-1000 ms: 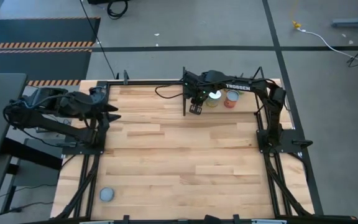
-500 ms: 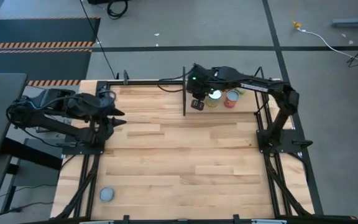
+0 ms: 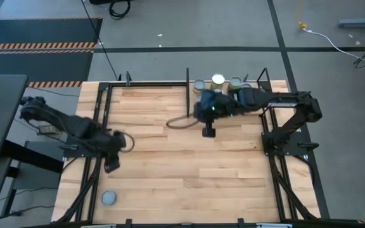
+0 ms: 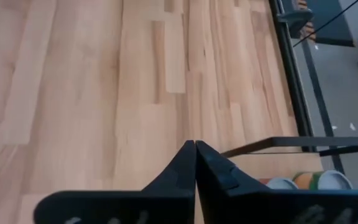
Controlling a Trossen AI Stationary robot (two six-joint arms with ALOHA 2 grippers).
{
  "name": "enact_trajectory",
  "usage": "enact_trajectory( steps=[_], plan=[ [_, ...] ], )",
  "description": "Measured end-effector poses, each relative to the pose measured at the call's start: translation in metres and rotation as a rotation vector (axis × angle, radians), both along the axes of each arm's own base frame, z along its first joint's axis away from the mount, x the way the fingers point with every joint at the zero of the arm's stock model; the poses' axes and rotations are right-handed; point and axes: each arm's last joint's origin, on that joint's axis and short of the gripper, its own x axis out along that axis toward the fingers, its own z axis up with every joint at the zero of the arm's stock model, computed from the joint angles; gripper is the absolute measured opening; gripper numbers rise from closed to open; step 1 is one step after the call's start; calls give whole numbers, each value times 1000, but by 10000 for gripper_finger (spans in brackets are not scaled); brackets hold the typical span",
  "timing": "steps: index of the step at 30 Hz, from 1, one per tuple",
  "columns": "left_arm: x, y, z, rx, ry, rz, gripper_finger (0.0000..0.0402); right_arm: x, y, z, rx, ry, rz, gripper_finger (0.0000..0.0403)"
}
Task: Pick and place cans onto a shelf
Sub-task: Put the green can on the shelf
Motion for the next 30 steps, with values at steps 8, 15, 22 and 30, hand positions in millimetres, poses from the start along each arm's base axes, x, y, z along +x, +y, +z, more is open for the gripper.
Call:
enact_trajectory(
  steps=[8,15,22,30],
  plan=[
    [12,-46,-25,-34,131,-112,171,3,27,-5,26,6,-24,10],
    [9,-78,-47,9,288,-168,171,3,28,-6,38,6,-31,4],
    [8,-117,-47,-154,343,-53,168,-3,34,-1,73,7,-6,4],
    [-2,-150,-65,-176,458,73,123,-8,64,-2,129,27,116,4]
  ],
)
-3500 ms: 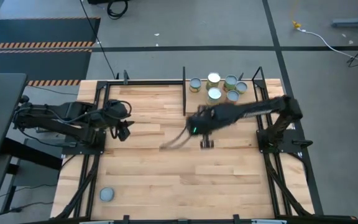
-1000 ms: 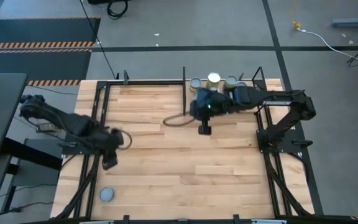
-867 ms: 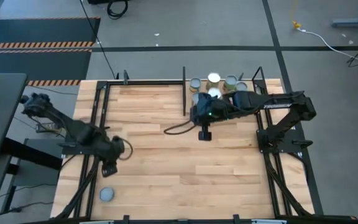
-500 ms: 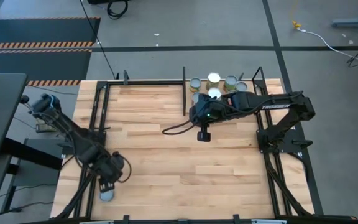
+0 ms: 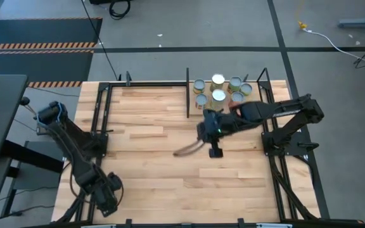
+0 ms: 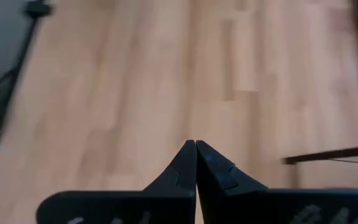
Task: Pick and place cans onto a shelf
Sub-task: Put the green can on the shelf
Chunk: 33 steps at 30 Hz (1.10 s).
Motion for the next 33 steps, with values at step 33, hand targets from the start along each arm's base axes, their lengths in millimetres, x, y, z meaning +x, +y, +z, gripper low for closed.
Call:
enact_trajectory(
  steps=[33],
  plan=[
    [32,-21,-39,-88,161,55,23,-80,141,-6,119,107,54,4]
  ],
)
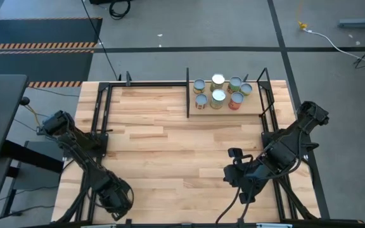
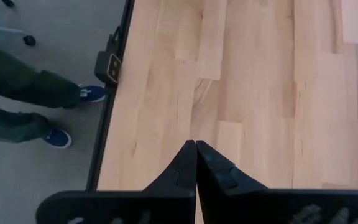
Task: Pick and place cans onto a shelf
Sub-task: Put the green can on the shelf
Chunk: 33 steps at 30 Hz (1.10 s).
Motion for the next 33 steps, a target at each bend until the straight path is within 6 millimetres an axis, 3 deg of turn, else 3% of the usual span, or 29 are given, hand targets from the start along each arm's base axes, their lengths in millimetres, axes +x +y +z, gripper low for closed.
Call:
enact_trajectory(
  steps=[7,18,22,30,33],
  plan=[
    [-9,12,-13,141,76,-126,4,3,-4,0,3,2,-26,4],
    [6,13,-45,191,47,-280,3,3,-4,0,26,6,-60,4],
    [34,24,-39,189,-85,-265,2,3,-4,0,35,10,-69,4],
    [114,53,-7,345,-594,-241,2,8,-9,0,19,5,-67,4],
    [135,65,9,367,-692,-253,2,10,-13,0,4,1,-66,5]
  ],
)
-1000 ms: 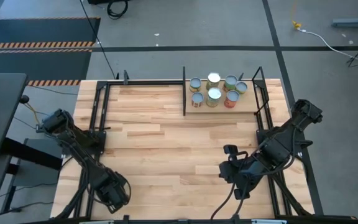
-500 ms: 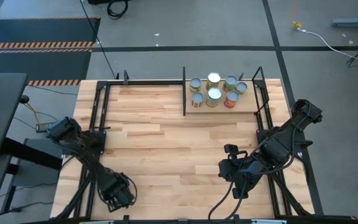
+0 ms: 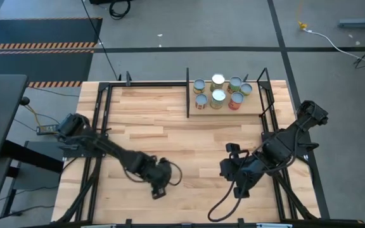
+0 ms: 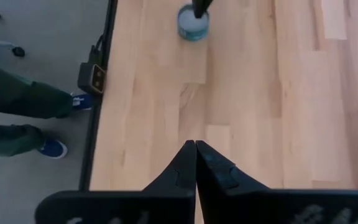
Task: Pick and place cans onto a shelf
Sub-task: Put the green can on the shelf
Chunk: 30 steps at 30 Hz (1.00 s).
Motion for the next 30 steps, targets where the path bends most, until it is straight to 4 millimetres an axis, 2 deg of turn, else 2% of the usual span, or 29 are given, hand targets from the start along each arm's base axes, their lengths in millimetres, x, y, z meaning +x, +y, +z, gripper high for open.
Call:
enact_trajectory(
  steps=[3,7,12,16,20,23,26,28,30],
  plan=[
    [7,2,18,31,-17,-61,2,3,-4,0,-38,-19,-3,14],
    [-16,-11,21,94,127,-160,2,8,-11,0,-65,-35,-40,32],
    [-49,-29,-8,63,261,-197,2,12,-17,1,-66,-36,-68,40],
    [-51,-29,-31,61,232,-128,2,14,-20,1,-69,-38,-84,39],
    [-37,-18,-44,157,165,-82,2,15,-22,1,-72,-43,-94,42],
    [-15,-10,-55,164,71,-124,2,17,-22,-1,-90,-62,-85,53],
    [8,-2,-62,141,-27,-179,2,22,-20,-10,-102,-87,-65,71],
    [33,1,-60,121,-181,-185,2,26,-19,-21,-99,-95,-56,87],
    [45,13,-56,139,-246,-173,2,30,-17,-33,-75,-106,-39,106]
  ],
)
